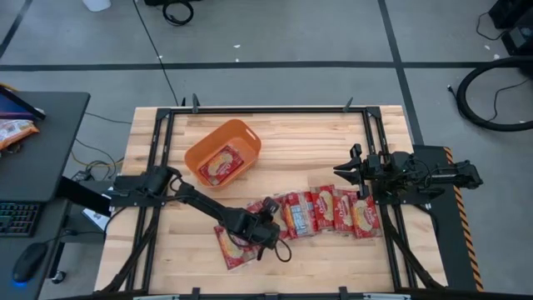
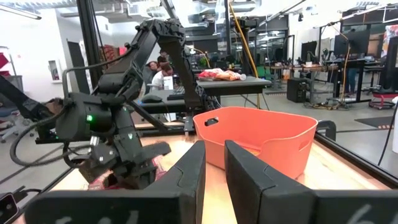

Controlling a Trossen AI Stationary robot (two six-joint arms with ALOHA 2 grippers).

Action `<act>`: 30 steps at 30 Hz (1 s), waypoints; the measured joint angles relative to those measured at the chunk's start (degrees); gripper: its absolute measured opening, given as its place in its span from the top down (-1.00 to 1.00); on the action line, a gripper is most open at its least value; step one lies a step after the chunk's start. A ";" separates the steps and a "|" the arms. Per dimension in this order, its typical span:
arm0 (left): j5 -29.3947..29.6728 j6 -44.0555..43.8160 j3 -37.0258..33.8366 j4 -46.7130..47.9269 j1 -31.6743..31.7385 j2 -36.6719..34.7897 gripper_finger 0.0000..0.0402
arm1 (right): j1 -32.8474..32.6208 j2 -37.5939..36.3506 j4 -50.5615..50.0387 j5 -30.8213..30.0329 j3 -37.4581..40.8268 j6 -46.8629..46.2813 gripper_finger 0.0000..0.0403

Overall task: Sort popcorn bags into baskets
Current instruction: Put the popcorn bag into the orange bin

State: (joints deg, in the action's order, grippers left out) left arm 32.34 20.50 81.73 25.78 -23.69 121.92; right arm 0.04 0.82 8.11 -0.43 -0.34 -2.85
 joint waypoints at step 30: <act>-0.84 -92.10 -0.08 63.13 9.07 -28.04 0.96 | 0.00 0.02 -0.04 0.02 0.00 0.00 0.67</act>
State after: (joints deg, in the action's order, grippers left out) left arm 31.51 -71.60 81.65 88.91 -14.62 93.88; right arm 0.04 0.84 8.08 -0.40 -0.34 -2.85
